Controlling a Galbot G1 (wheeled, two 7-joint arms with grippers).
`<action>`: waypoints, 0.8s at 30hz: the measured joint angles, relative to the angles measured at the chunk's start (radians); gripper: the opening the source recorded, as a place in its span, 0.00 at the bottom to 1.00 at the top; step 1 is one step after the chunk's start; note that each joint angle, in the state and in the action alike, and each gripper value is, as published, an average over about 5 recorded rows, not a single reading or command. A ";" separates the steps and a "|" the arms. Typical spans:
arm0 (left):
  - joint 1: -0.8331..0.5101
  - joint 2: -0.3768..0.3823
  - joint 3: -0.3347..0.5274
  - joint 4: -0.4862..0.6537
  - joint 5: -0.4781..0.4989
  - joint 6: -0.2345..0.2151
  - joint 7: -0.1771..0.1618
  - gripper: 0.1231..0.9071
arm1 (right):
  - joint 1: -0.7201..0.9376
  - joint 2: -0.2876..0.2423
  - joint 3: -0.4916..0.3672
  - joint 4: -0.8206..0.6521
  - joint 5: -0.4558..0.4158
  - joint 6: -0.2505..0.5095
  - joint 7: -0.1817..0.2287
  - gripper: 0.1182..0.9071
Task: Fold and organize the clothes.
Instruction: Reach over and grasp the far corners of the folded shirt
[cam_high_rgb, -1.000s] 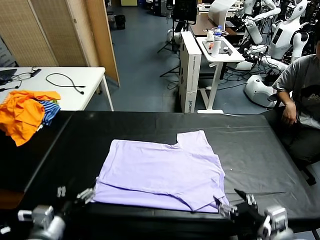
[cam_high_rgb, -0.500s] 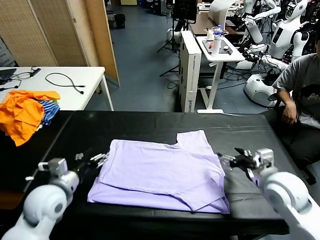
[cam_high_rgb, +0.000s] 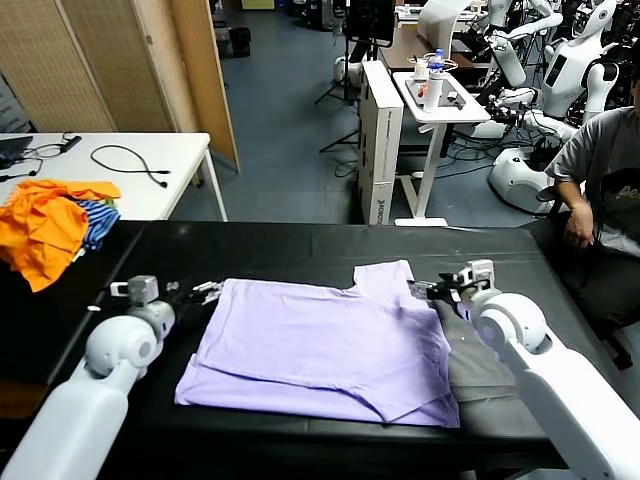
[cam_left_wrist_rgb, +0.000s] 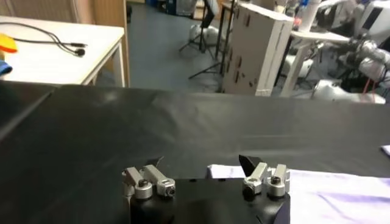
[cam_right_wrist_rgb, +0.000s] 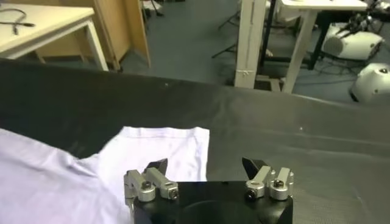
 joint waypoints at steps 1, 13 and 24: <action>-0.009 -0.002 0.007 0.010 -0.006 0.004 0.001 1.00 | 0.001 0.003 -0.003 -0.005 -0.002 0.000 0.000 1.00; -0.091 -0.016 0.068 0.097 -0.023 0.017 0.010 1.00 | 0.007 0.023 -0.021 -0.039 -0.013 -0.001 0.000 1.00; -0.100 -0.026 0.093 0.118 -0.026 0.021 0.018 0.74 | 0.008 0.038 -0.028 -0.050 -0.023 -0.004 -0.006 0.78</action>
